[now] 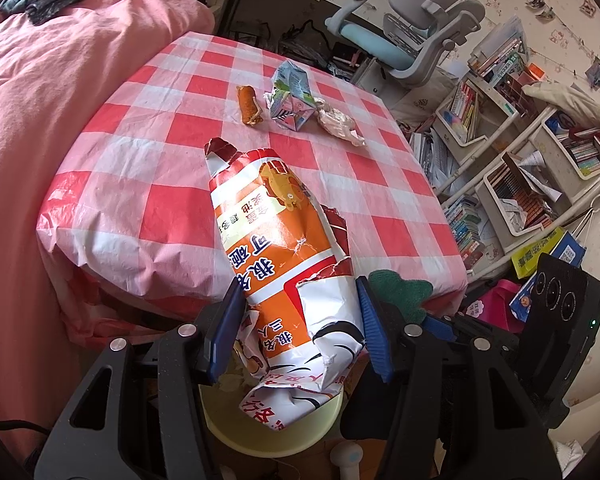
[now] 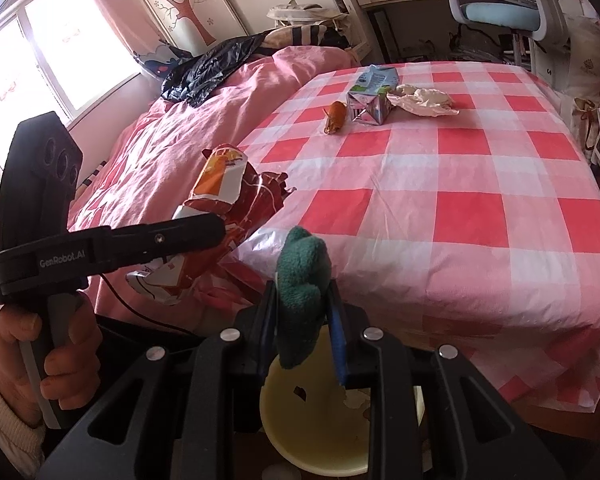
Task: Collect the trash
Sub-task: 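Open both grippers to drop the chip bag and green toy into the wastebasket, then move both tools back over the table toward the juice carton and tissue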
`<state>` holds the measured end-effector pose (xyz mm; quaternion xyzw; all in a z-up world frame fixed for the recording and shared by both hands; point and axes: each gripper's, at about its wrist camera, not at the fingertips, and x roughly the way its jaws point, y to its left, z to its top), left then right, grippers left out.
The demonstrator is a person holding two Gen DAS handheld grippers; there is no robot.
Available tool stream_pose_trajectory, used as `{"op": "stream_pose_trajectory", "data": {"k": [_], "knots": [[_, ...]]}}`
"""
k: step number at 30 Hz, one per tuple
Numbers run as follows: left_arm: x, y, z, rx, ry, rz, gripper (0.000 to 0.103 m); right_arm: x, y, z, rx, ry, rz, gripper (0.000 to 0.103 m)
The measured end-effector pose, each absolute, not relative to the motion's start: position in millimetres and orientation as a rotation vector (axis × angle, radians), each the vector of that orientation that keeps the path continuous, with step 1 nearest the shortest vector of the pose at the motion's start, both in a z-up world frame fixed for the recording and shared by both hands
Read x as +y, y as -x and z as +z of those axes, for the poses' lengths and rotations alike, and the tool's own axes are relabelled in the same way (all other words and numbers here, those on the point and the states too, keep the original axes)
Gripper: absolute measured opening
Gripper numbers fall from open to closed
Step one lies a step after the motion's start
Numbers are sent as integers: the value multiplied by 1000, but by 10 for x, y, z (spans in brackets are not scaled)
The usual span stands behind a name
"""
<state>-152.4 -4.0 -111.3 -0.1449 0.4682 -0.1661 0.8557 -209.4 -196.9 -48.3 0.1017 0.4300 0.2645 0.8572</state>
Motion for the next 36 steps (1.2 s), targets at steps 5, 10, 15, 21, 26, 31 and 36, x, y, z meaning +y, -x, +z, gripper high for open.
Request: {"op": "stream_pose_trajectory", "data": {"k": [5, 10, 15, 21, 26, 31, 36], "knots": [[-91, 1583, -1160, 1008, 278, -350, 52, -1960, 2121, -560, 949, -201, 556, 27], [-186, 1731, -1288, 1083, 233, -367, 55, -1966, 2171, -725, 1046, -185, 540, 38], [-303, 1861, -1367, 1124, 158, -361, 69, -2072, 2170, -796, 1078, -196, 481, 52], [-252, 1849, -1329, 1093, 158, -319, 71, -2172, 2181, -780, 1057, -235, 454, 55], [-159, 1819, -1266, 1042, 187, -271, 71, -2133, 2166, -783, 1049, -222, 457, 57], [-22, 1809, -1159, 973, 244, -227, 71, -2103, 2171, -743, 1018, -197, 449, 58], [141, 1750, -1068, 919, 309, -171, 71, -2038, 2186, -692, 971, -150, 447, 58]]}}
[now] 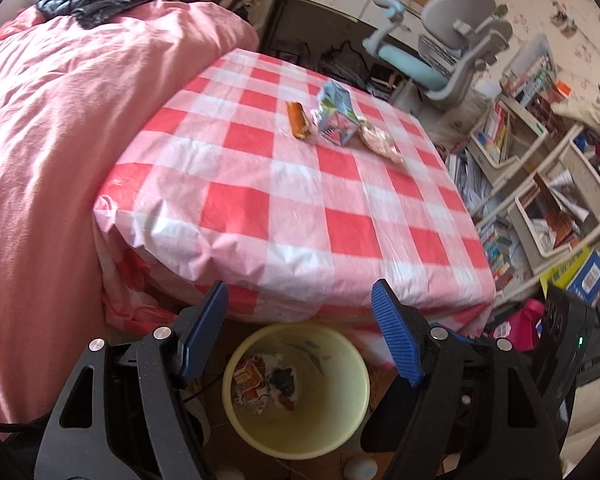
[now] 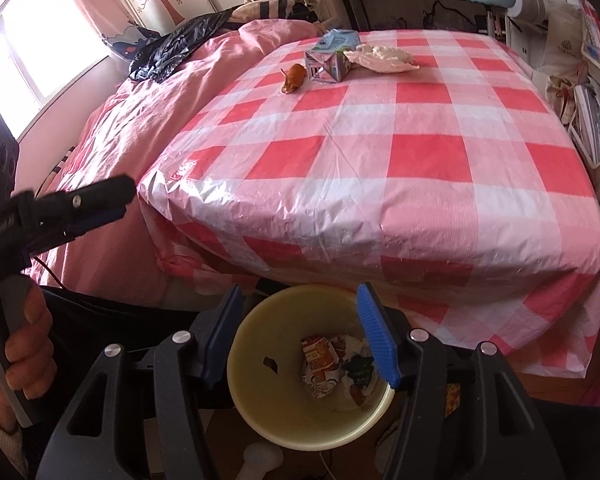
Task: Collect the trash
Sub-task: 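Move both tools back over the table toward the juice carton and tissue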
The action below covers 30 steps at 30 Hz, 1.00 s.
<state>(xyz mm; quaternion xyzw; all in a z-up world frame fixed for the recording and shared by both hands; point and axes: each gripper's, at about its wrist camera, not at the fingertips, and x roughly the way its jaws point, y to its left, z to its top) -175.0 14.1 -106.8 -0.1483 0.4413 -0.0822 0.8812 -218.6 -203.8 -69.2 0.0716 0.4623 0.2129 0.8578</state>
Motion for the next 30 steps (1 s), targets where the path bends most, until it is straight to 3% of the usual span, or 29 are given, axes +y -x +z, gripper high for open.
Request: {"op": "stream_pose_trajectory", "data": {"k": [16, 30], "knots": [[328, 1435, -870, 894, 340, -102, 71, -1887, 2088, -483, 869, -26, 438, 64], [303, 132, -892, 975, 292, -97, 73, -1845, 736, -262, 831, 231, 298, 69]]}}
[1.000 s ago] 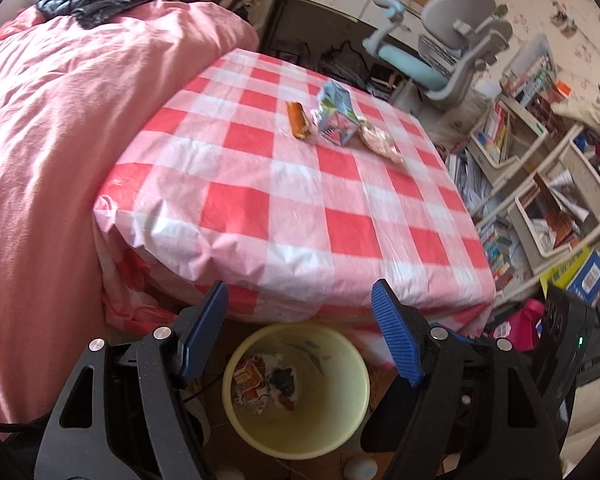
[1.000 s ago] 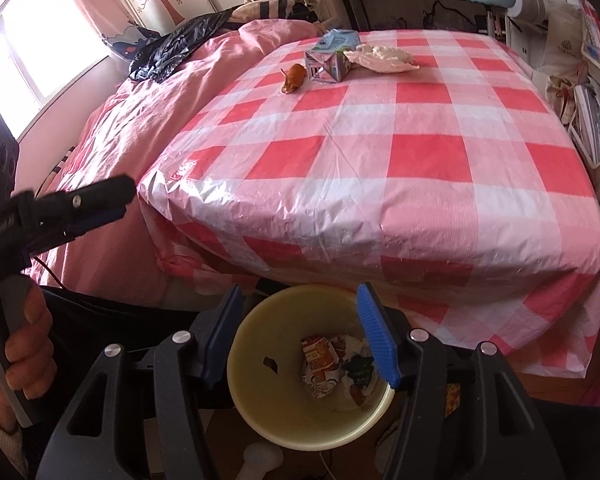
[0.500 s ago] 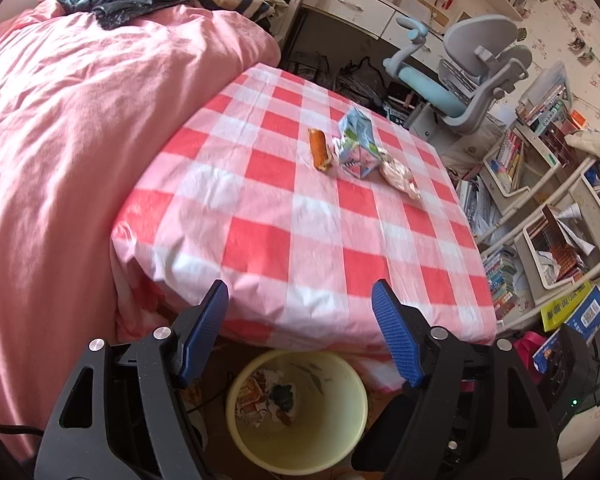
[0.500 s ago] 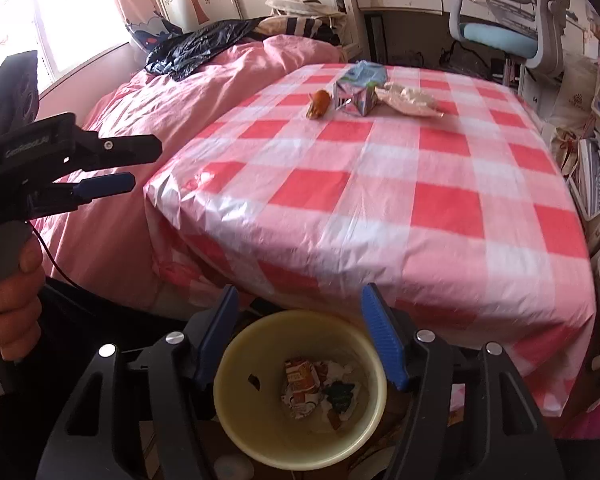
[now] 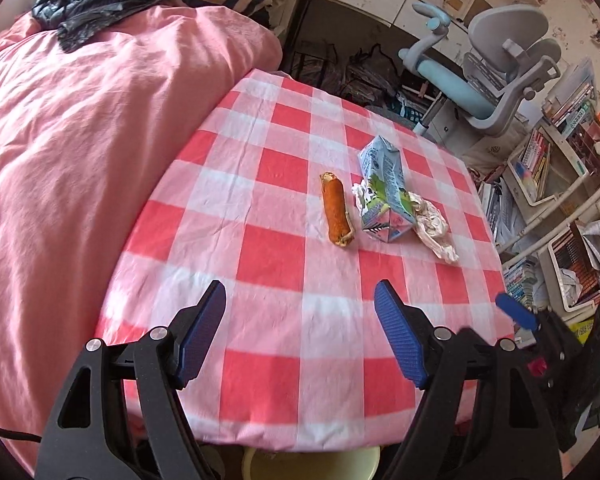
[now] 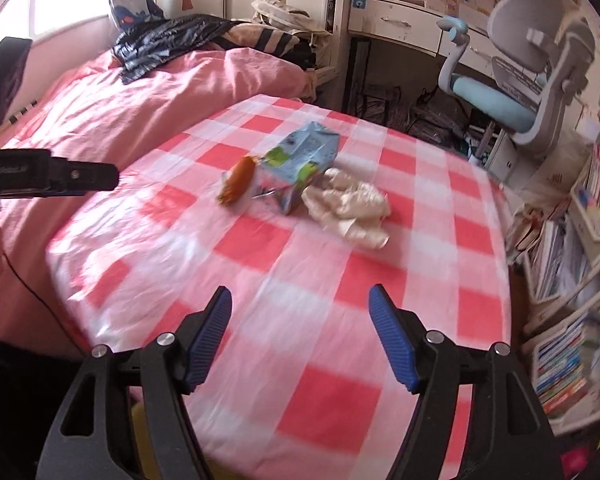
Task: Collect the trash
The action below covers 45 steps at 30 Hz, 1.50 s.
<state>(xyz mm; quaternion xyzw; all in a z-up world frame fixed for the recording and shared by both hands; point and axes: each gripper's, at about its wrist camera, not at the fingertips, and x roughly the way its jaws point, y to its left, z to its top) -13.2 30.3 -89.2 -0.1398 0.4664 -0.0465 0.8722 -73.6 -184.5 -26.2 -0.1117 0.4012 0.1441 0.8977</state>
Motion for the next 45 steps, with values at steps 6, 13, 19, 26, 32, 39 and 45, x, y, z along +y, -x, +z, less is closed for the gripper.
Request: {"op": "stream_pose_trajectory", "data": {"k": [6, 13, 19, 26, 32, 39, 45], "knots": [[175, -241, -1020, 1011, 277, -137, 73, -1811, 361, -423, 853, 248, 272, 69], [82, -431, -1098, 1027, 254, -141, 73, -1779, 183, -499, 861, 280, 274, 72], [30, -500, -1150, 1036, 239, -126, 74, -1850, 106, -492, 852, 272, 258, 72], [-52, -535, -1203, 1045, 202, -120, 74, -1829, -23, -541, 856, 268, 260, 72], [-90, -571, -1246, 1052, 185, -116, 75, -1822, -52, -552, 860, 267, 271, 71], [-169, -631, -1306, 1061, 158, -117, 75, -1927, -64, -526, 869, 245, 274, 45], [-205, -656, -1325, 1060, 145, -108, 75, -1930, -25, -485, 869, 249, 314, 22]]}}
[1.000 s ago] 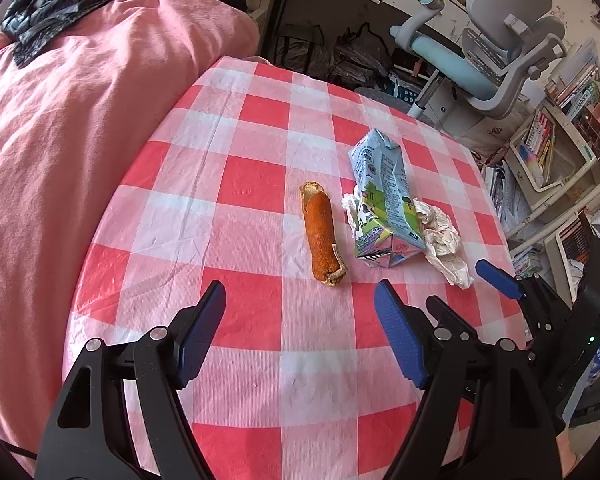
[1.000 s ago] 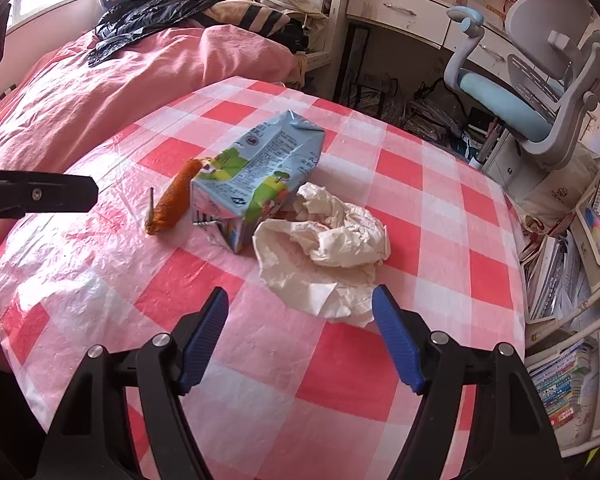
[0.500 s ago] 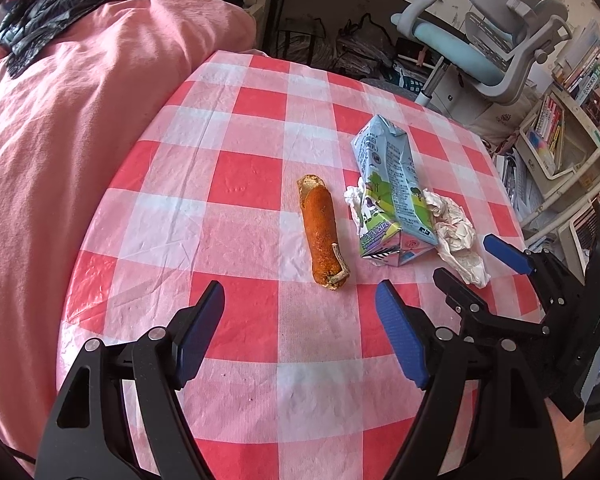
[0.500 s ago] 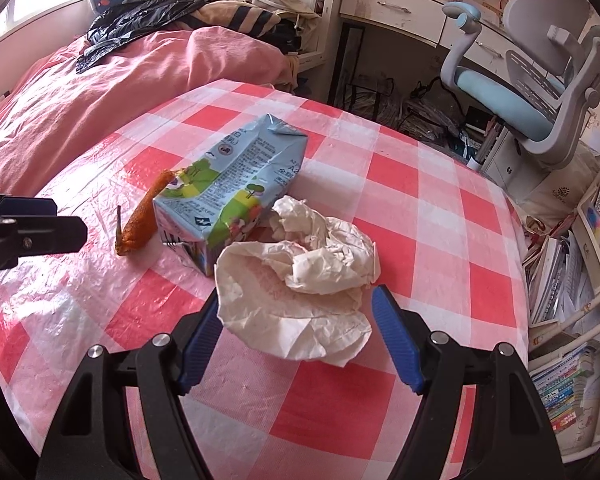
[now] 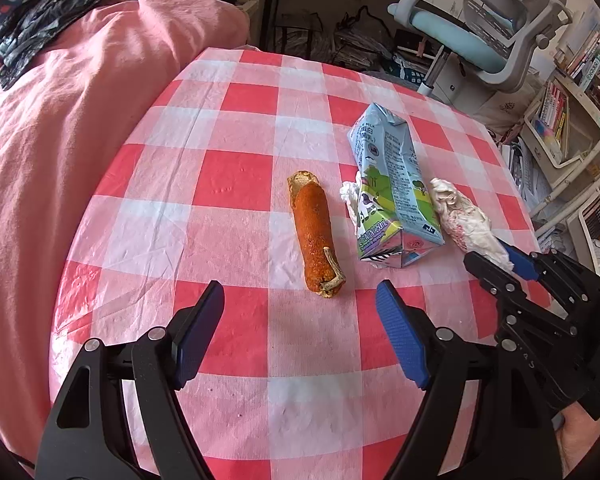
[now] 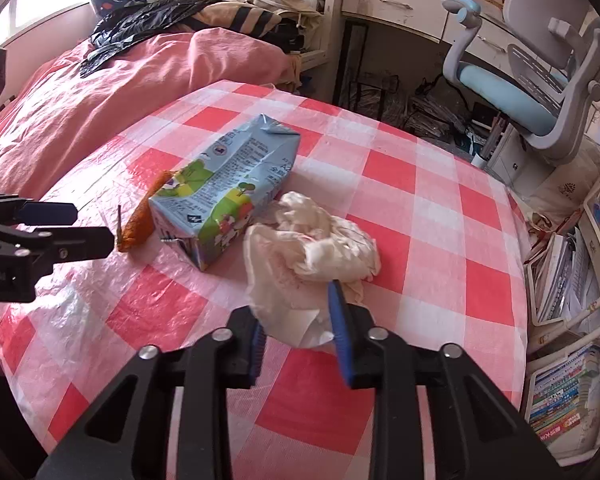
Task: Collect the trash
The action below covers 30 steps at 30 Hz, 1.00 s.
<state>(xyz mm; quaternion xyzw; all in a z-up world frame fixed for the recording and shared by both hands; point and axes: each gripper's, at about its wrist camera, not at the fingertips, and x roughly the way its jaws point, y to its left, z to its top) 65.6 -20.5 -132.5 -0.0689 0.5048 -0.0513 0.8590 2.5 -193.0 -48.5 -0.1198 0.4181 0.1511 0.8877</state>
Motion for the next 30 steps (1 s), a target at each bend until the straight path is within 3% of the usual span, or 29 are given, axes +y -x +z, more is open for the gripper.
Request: {"op": "stream_pose_trajectory", "data": {"k": [11, 13, 15, 16, 28, 30], "knots": [[-181, -721, -1407, 1075, 144, -80, 75, -1770, 323, -352, 957, 251, 564, 20], [-193, -723, -1414, 1076, 142, -86, 75, -1749, 363, -301, 941, 216, 614, 31], [-204, -727, -1419, 1075, 134, -84, 75, -1759, 376, -233, 902, 191, 619, 61], [-204, -732, -1426, 1076, 135, -82, 75, -1767, 377, -201, 882, 184, 617, 63], [-217, -810, -1493, 1079, 128, -75, 74, -1865, 51, -538, 983, 112, 531, 67], [-220, -809, -1487, 1073, 123, -83, 69, -1861, 21, -580, 996, 86, 530, 66]]}}
